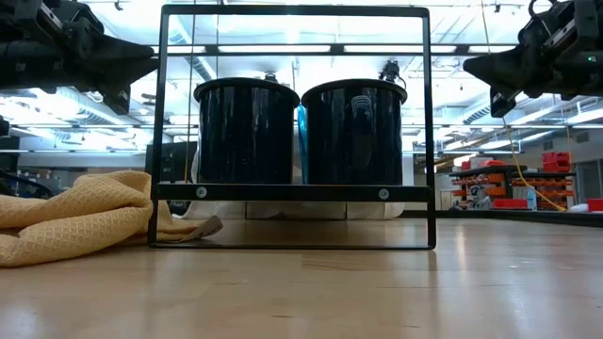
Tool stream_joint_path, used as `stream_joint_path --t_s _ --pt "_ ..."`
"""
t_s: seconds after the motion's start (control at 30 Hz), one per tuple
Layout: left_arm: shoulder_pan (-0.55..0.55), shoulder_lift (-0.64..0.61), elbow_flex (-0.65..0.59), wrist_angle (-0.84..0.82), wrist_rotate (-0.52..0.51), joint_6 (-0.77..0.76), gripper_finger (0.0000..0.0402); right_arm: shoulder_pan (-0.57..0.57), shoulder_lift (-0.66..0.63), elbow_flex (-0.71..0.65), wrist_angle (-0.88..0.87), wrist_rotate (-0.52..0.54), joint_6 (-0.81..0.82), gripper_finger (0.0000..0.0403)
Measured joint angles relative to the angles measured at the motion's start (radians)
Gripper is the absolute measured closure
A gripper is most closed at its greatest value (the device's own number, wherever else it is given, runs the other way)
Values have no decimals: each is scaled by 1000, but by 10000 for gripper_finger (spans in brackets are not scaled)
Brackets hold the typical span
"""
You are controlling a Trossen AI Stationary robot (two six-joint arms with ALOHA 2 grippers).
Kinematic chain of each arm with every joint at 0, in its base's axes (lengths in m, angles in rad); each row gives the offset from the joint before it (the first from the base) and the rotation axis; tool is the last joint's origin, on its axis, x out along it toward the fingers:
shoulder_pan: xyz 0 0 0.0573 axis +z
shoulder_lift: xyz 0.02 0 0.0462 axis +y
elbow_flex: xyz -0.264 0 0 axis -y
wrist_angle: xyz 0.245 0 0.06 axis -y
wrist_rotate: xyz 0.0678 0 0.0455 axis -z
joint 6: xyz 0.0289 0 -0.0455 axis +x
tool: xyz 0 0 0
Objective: Stack small to large cups/mugs on shelf
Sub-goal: Return to Home Position
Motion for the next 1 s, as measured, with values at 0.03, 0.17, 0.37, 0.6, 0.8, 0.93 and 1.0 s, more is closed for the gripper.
stream_joint_path --t_s 0.03,0.17,0.37,0.6,0.8,0.93,1.0 --pt "0 0 0 0 0 17 305 0 0 0 1 0 8 403" --pt "0 0 0 0 0 77 306 0 0 0 5 2 22 403" --pt "0 0 0 0 0 96 312 0 0 0 13 3 29 403" --pt "0 0 0 1 0 91 306 0 0 0 19 -5 45 396" --pt "0 0 0 10 0 135 314 0 0 0 -33 -23 -49 400" --pt "0 0 0 11 0 136 319 0 1 0 -117 -23 -80 398" --pt "0 0 0 9 0 143 317 0 2 -1 -140 -23 -80 399"
